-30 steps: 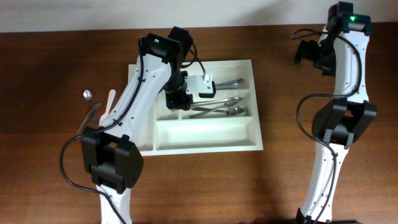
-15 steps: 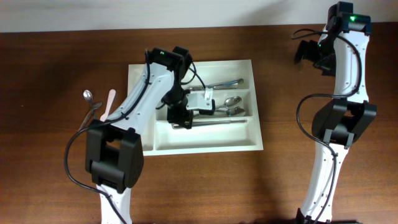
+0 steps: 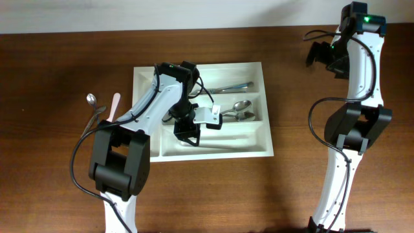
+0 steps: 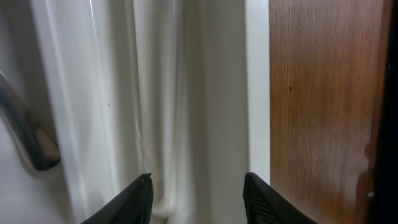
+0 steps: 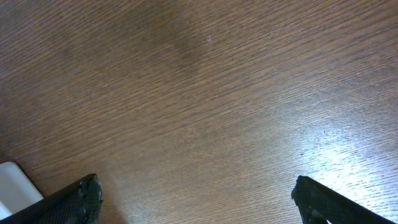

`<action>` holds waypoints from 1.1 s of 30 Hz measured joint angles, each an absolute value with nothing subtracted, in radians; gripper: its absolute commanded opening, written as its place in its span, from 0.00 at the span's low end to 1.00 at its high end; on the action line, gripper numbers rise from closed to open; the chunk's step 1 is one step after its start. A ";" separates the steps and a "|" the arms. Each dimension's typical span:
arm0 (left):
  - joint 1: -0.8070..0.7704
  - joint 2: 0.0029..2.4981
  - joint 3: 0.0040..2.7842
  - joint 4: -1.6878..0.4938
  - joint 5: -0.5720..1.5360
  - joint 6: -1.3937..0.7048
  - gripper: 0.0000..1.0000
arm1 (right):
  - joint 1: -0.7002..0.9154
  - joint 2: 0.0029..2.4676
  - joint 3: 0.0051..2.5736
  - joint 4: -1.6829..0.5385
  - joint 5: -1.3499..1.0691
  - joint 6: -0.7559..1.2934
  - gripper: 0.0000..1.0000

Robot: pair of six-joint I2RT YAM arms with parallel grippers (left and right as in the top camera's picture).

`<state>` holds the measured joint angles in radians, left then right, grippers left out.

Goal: Pack container
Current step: 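Lower the tongs into the bottom compartment and open the left gripper, then move the left gripper back to the cutlery left of the tray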

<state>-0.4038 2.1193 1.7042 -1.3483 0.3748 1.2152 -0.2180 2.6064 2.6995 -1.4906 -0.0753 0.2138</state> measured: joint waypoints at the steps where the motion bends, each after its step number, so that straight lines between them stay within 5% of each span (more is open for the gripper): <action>1: -0.404 2.119 1.704 -1.348 0.375 1.215 0.50 | -0.218 2.606 2.700 -1.491 -0.075 0.214 0.99; 16: -0.384 2.119 1.901 -1.253 0.318 1.162 0.44 | -0.218 2.606 2.700 -1.491 -0.076 0.214 0.99; 23: -0.233 2.119 1.979 -0.938 0.051 0.863 0.61 | -0.218 2.606 2.700 -1.491 -0.075 0.213 0.99; 33: 0.072 2.120 1.979 -1.049 -0.056 0.619 0.67 | -0.218 2.606 2.700 -1.491 -0.075 0.214 0.99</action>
<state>0.0723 2.1197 1.9785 -1.0492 -0.0563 0.6189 -0.2180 2.6064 2.6995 -1.4906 -0.0753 0.2138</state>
